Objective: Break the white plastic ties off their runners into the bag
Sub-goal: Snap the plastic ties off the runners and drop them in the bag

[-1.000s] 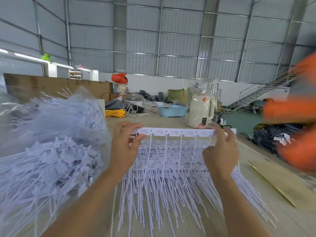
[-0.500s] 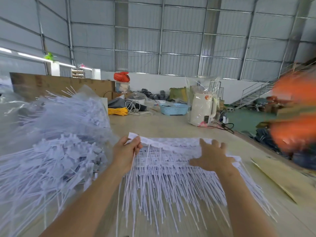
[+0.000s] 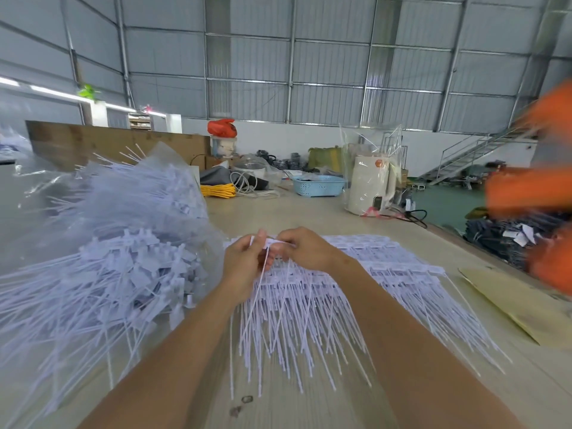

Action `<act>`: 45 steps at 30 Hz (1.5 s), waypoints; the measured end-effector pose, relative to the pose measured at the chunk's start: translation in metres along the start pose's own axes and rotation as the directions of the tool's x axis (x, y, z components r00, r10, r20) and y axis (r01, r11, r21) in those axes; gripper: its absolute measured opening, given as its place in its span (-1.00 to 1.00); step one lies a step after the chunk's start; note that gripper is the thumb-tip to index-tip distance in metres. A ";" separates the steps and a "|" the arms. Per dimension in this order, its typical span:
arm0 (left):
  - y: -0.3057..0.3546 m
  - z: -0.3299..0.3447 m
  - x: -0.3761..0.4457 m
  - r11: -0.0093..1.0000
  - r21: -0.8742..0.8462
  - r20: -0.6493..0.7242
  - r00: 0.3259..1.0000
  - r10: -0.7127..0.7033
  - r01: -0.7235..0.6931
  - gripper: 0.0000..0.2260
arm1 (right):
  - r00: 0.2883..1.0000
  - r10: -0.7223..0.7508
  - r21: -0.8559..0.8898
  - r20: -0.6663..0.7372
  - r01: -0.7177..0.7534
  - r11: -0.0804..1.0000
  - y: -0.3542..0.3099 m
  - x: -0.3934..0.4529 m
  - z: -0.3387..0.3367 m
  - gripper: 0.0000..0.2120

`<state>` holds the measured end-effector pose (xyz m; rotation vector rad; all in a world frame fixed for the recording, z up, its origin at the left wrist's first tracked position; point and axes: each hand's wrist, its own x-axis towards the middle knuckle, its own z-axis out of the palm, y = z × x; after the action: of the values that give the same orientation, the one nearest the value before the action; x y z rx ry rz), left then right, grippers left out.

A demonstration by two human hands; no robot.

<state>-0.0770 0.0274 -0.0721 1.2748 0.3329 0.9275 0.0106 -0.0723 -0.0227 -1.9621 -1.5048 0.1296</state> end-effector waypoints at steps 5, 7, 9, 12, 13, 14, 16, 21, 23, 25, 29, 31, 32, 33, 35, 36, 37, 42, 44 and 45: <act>-0.008 -0.001 0.002 0.944 0.293 -0.036 0.985 0.172 -0.154 -0.70 | 0.992 -0.020 -0.030 -0.127 0.017 0.999 0.010 0.000 0.017 -0.79; -0.008 -0.002 0.003 0.910 0.378 -0.060 0.976 0.209 -0.171 -0.68 | 0.981 -0.034 -0.079 -0.191 0.019 0.997 0.014 -0.001 0.027 -0.78; -0.006 -0.001 0.003 0.888 0.421 -0.069 0.970 0.234 -0.184 -0.67 | 0.972 -0.052 -0.118 -0.229 0.025 0.993 0.017 -0.004 0.031 -0.76; -0.001 0.002 0.003 0.845 0.497 -0.062 0.963 0.261 -0.197 -0.63 | 0.953 -0.079 -0.194 -0.292 0.022 0.981 0.016 -0.008 0.031 -0.78; 0.002 0.003 0.003 0.841 0.505 -0.057 0.966 0.253 -0.191 -0.62 | 0.944 -0.107 -0.258 -0.311 0.025 0.966 0.016 -0.009 0.031 -0.80; 0.004 0.002 0.003 0.842 0.509 -0.050 0.971 0.232 -0.175 -0.61 | 0.935 -0.151 -0.341 -0.320 0.035 0.939 0.016 -0.010 0.030 -0.83; 0.009 0.003 0.004 0.865 0.491 -0.041 0.989 0.141 -0.103 -0.60 | 0.920 -0.238 -0.478 -0.312 0.065 0.876 0.018 -0.012 0.029 -0.84; 0.026 -0.012 0.001 0.950 0.130 0.195 0.932 -0.305 0.283 -0.75 | 0.895 -0.295 -0.498 -0.335 0.097 0.862 0.012 -0.011 0.024 -0.87; 0.033 -0.024 0.001 0.940 0.047 0.395 0.858 -0.328 0.338 -0.78 | 0.897 -0.204 -0.359 -0.392 0.055 0.932 0.018 -0.013 0.011 -0.87; 0.035 -0.027 0.003 0.941 -0.065 0.427 0.862 -0.274 0.331 -0.80 | 0.897 -0.094 -0.149 -0.432 0.032 0.988 0.022 -0.015 -0.004 -0.86; 0.018 -0.008 0.002 0.992 -0.027 0.180 0.976 -0.118 0.125 -0.83 | 0.915 -0.122 0.034 -0.384 0.146 0.989 -0.004 -0.019 -0.010 -0.89; 0.011 0.000 -0.002 0.995 -0.028 0.130 0.987 -0.090 0.094 -0.81 | 0.908 -0.168 0.042 -0.385 0.199 0.979 -0.017 -0.018 -0.007 -0.89; 0.011 0.003 -0.004 0.992 -0.059 0.122 0.987 -0.107 0.114 -0.77 | 0.906 -0.178 0.034 -0.385 0.206 0.978 -0.018 -0.018 -0.006 -0.89; 0.013 0.005 -0.005 0.985 -0.090 0.124 0.983 -0.132 0.144 -0.70 | 0.909 -0.178 0.026 -0.376 0.202 0.979 -0.018 -0.017 -0.004 -0.88; 0.016 0.011 -0.008 0.980 -0.076 0.155 0.973 -0.169 0.182 -0.53 | 0.930 -0.155 0.019 -0.334 0.171 0.985 -0.015 -0.017 0.001 -0.83; 0.017 0.013 -0.009 0.982 -0.043 0.176 0.969 -0.175 0.186 -0.48 | 0.936 -0.147 0.009 -0.319 0.158 0.987 -0.013 -0.018 0.004 -0.80; 0.017 0.015 -0.011 0.983 -0.012 0.194 0.965 -0.176 0.182 -0.47 | 0.939 -0.141 0.003 -0.314 0.149 0.989 -0.012 -0.018 0.005 -0.77; 0.016 0.017 -0.016 0.991 0.025 0.256 0.958 -0.133 0.131 -0.60 | 0.941 -0.141 -0.082 -0.307 0.122 0.989 -0.005 -0.017 0.006 -0.67; 0.017 0.019 -0.017 0.992 -0.007 0.250 0.960 -0.122 0.128 -0.74 | 0.960 -0.127 -0.109 -0.248 0.102 0.989 0.000 -0.018 0.000 -0.55; 0.017 0.020 -0.017 0.992 -0.022 0.248 0.962 -0.113 0.123 -0.81 | 0.973 -0.107 -0.052 -0.202 0.098 0.994 0.003 -0.021 -0.004 -0.48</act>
<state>-0.0806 0.0009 -0.0555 1.3050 0.1929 0.6622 0.0082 -0.0931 -0.0278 -1.8622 -1.4787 -0.1454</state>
